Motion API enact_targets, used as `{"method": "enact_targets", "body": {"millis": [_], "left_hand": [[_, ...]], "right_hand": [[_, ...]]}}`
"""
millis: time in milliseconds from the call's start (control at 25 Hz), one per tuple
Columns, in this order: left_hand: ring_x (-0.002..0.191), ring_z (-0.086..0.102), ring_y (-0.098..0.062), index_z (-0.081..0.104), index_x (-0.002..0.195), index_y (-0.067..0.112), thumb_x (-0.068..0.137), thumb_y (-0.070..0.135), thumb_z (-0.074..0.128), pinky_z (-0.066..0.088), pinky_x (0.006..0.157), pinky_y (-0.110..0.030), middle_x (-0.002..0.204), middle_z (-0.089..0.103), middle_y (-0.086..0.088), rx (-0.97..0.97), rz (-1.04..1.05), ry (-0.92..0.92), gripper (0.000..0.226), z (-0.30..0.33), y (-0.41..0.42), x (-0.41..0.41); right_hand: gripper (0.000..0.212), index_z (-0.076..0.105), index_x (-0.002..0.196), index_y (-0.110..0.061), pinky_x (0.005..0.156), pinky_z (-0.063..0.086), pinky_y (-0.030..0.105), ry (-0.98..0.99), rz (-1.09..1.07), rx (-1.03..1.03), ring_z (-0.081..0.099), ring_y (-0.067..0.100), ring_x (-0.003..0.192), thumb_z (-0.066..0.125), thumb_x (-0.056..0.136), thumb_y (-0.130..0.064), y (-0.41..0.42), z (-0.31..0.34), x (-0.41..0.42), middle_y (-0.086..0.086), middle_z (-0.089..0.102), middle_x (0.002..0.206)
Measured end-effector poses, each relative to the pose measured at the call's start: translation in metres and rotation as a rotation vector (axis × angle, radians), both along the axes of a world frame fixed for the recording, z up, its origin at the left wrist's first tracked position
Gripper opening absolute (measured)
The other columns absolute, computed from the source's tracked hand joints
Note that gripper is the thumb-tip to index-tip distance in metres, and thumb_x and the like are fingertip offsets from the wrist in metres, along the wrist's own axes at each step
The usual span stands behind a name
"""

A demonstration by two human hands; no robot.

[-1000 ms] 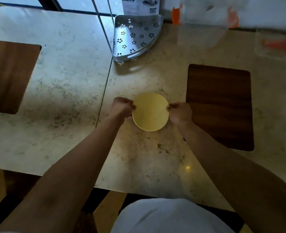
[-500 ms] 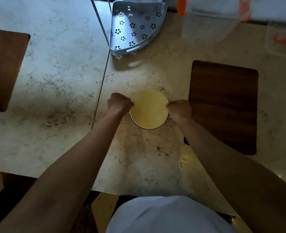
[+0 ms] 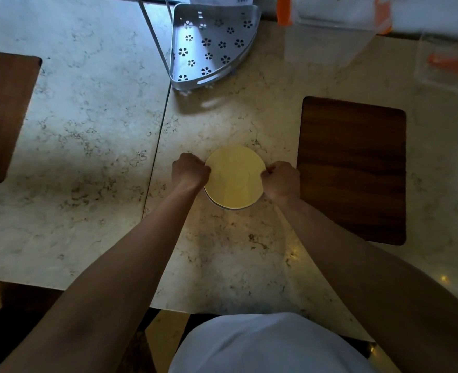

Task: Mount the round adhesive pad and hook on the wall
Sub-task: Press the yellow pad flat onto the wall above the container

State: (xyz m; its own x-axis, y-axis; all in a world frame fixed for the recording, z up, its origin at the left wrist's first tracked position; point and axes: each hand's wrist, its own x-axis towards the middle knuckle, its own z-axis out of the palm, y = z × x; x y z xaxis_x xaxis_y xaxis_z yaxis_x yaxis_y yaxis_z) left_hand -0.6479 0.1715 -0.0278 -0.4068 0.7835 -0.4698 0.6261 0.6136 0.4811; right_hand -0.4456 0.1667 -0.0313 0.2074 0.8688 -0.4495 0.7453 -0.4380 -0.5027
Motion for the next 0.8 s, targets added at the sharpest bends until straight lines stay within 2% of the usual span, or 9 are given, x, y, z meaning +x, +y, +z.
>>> {"method": "enact_targets", "body": {"millis": [80, 280, 440, 600, 680, 800], "left_hand": [[0.055, 0.059, -0.023, 0.064, 0.059, 0.005, 0.073, 0.014, 0.069, 0.039, 0.049, -0.023, 0.054, 0.059, -0.005, -0.016, -0.025, 0.056, 0.017, 0.000, 0.001, 0.002], [0.065, 0.059, -0.029, 0.058, 0.066, 0.006, 0.074, 0.011, 0.067, 0.043, 0.058, -0.031, 0.063, 0.058, -0.008, -0.042, -0.082, 0.113, 0.013, 0.001, 0.004, 0.007], [0.069, 0.061, -0.028, 0.059, 0.068, 0.006, 0.073, 0.009, 0.071, 0.043, 0.056, -0.029, 0.068, 0.061, -0.009, -0.066, -0.061, 0.079, 0.013, -0.002, 0.006, 0.006], [0.059, 0.055, -0.019, 0.056, 0.069, 0.006, 0.073, 0.006, 0.072, 0.037, 0.046, -0.024, 0.065, 0.057, -0.006, -0.088, -0.002, 0.032, 0.017, -0.004, 0.010, 0.006], [0.058, 0.054, -0.018, 0.054, 0.069, 0.008, 0.072, 0.008, 0.073, 0.045, 0.049, -0.026, 0.065, 0.055, -0.006, -0.094, 0.032, 0.003, 0.020, -0.004, 0.010, 0.004], [0.059, 0.054, -0.018, 0.047, 0.064, 0.012, 0.069, 0.014, 0.078, 0.054, 0.060, -0.036, 0.065, 0.054, -0.005, -0.102, 0.074, -0.072, 0.031, -0.004, 0.009, 0.005]], "right_hand": [[0.022, 0.070, 0.094, -0.004, 0.063, 0.050, 0.031, -0.066, 0.043, -0.008, 0.067, 0.031, 0.084, 0.056, 0.089, -0.020, 0.000, 0.002, -0.001, 0.015, 0.072, 0.093], [0.027, 0.069, 0.091, -0.005, 0.062, 0.056, 0.034, -0.081, 0.004, -0.066, 0.067, 0.032, 0.080, 0.056, 0.086, -0.028, 0.003, 0.001, -0.004, 0.015, 0.070, 0.091], [0.022, 0.064, 0.085, -0.005, 0.056, 0.050, 0.031, -0.055, -0.101, -0.094, 0.065, 0.032, 0.078, 0.056, 0.084, -0.026, 0.006, 0.000, -0.009, 0.013, 0.068, 0.090], [0.018, 0.059, 0.074, -0.010, 0.052, 0.048, 0.029, -0.021, -0.112, -0.108, 0.062, 0.026, 0.069, 0.055, 0.083, -0.025, 0.005, -0.002, -0.011, 0.007, 0.065, 0.082], [0.023, 0.053, 0.065, -0.014, 0.046, 0.040, 0.024, 0.005, -0.128, -0.122, 0.054, 0.019, 0.058, 0.055, 0.083, -0.027, 0.004, -0.003, -0.009, 0.003, 0.060, 0.072], [0.031, 0.050, 0.061, -0.017, 0.043, 0.034, 0.021, 0.052, -0.187, -0.134, 0.049, 0.015, 0.052, 0.055, 0.084, -0.036, 0.001, -0.003, -0.008, -0.002, 0.052, 0.063]]}}
